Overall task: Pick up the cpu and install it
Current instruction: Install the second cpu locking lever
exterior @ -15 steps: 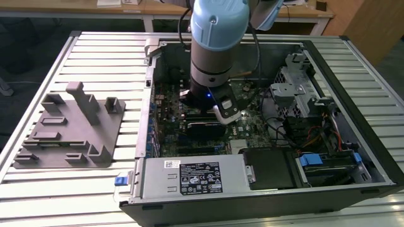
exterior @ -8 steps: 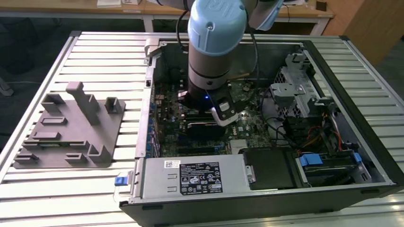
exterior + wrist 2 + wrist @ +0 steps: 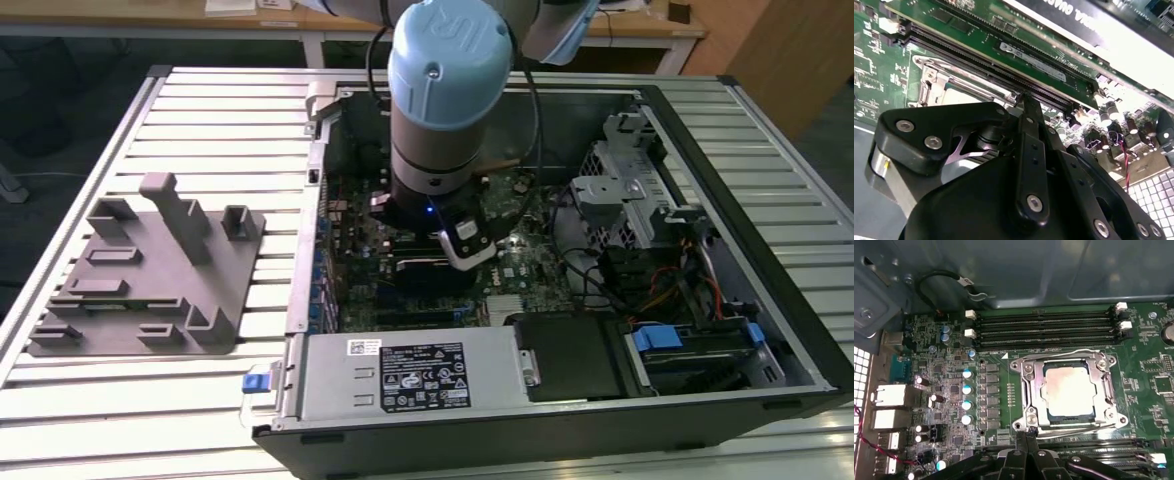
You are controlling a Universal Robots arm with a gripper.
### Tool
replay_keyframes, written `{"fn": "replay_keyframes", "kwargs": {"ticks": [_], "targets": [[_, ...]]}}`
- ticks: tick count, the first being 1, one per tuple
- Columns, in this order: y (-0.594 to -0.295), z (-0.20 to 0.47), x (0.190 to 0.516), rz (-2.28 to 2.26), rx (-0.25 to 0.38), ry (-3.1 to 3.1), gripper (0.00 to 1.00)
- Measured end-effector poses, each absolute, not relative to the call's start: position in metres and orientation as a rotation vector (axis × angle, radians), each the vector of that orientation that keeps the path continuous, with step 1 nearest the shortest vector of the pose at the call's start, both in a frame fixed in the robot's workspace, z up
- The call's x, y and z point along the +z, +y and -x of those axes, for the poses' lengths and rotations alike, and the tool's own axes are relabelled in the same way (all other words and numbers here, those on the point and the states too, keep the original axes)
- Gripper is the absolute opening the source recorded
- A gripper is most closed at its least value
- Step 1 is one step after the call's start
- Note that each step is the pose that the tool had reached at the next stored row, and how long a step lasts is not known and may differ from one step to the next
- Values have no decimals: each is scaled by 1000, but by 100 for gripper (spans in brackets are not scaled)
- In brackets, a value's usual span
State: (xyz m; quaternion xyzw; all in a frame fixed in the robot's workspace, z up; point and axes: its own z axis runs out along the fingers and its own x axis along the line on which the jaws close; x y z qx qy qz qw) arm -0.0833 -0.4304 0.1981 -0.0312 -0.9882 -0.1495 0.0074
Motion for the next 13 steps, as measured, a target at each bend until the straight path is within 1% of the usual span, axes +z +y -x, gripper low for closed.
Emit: {"fn": "replay_keyframes", "kwargs": {"ticks": [4, 13], "targets": [[-430, 84, 195, 98, -484, -3087, 11], [-430, 87, 190, 97, -544, -3076, 11]]}}
